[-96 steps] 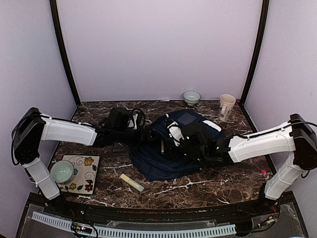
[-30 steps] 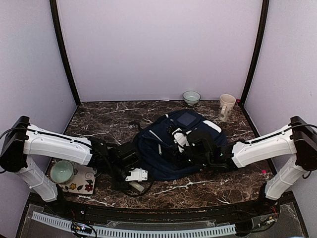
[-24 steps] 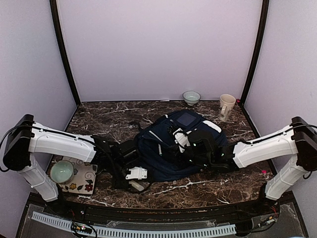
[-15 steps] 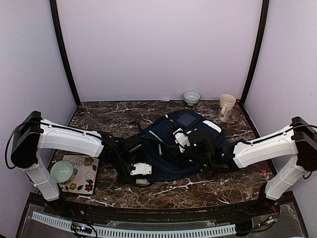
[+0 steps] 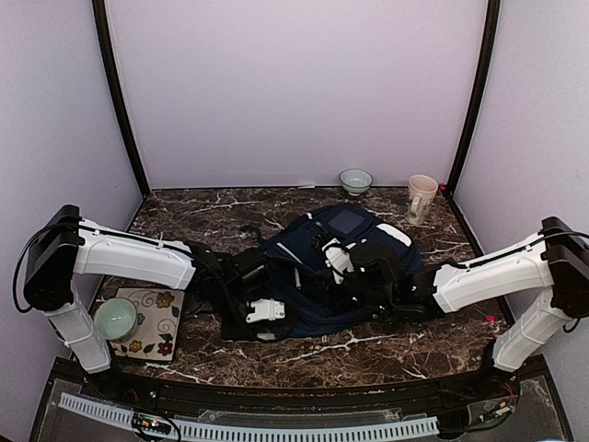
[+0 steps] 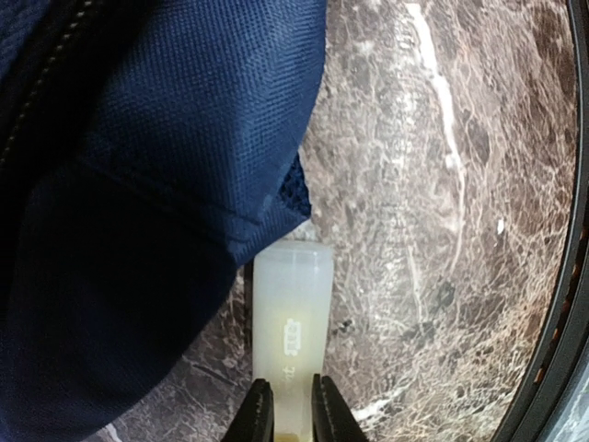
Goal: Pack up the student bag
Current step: Move the pen to the center of the board.
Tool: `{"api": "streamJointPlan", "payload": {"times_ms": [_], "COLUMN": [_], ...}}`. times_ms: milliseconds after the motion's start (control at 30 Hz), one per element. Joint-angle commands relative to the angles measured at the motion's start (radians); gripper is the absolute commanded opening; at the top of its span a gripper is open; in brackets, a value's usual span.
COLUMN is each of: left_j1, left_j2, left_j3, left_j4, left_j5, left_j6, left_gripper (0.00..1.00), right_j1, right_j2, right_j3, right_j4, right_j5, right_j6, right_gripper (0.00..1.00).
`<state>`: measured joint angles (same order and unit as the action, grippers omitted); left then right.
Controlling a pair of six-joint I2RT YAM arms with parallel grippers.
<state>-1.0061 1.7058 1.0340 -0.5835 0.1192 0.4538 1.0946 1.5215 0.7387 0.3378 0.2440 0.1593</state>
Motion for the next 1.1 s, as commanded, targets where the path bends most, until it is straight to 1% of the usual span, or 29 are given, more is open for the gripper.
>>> {"api": "streamJointPlan", "payload": {"times_ms": [0,200,300,467,567,700,800,900,1067], "left_j1": [-0.002,-0.003,-0.007,-0.014,-0.015,-0.016,-0.017,-0.019,-0.019], "left_j2": [-0.023,-0.11,-0.136,-0.175,-0.209,-0.263,-0.298,-0.337,-0.382], "left_j3": [-0.018,-0.051,-0.06,-0.078,-0.1,-0.109,-0.112,-0.134,-0.191], "left_j4": [0.008,0.087,0.115,0.188,0.226,0.265,0.294,0.356,0.483], "left_j5": [0.054,0.089,0.096,0.158,0.161,0.17,0.21,0.208,0.219], "left_j6": [-0.067,-0.152,-0.171,-0.202,-0.217,-0.262,-0.303,-0.346,-0.433], "left_gripper": [0.15,0.15,0.15,0.15,0.15,0.15,0.14,0.07,0.06], "right_j1": [0.008,0.008,0.008,0.008,0.008,0.009,0.008,0.008,0.008], "right_j2": [-0.001,-0.001,0.008,0.02,0.022,0.027,0.033,0.042,0.05], "right_j3": [0.01,0.011,0.024,0.036,0.042,0.051,0.059,0.073,0.096], "right_j4": [0.047,0.055,0.045,0.037,0.035,0.033,0.031,0.022,0.002], "right_j5": [-0.018,-0.009,-0.009,-0.007,-0.005,-0.004,-0.007,-0.01,-0.007], "right_j6": [0.014,0.013,0.013,0.013,0.012,0.016,0.02,0.02,0.019], "right_gripper": [0.0,0.0,0.0,0.0,0.0,0.0,0.0,0.0,0.0]}}
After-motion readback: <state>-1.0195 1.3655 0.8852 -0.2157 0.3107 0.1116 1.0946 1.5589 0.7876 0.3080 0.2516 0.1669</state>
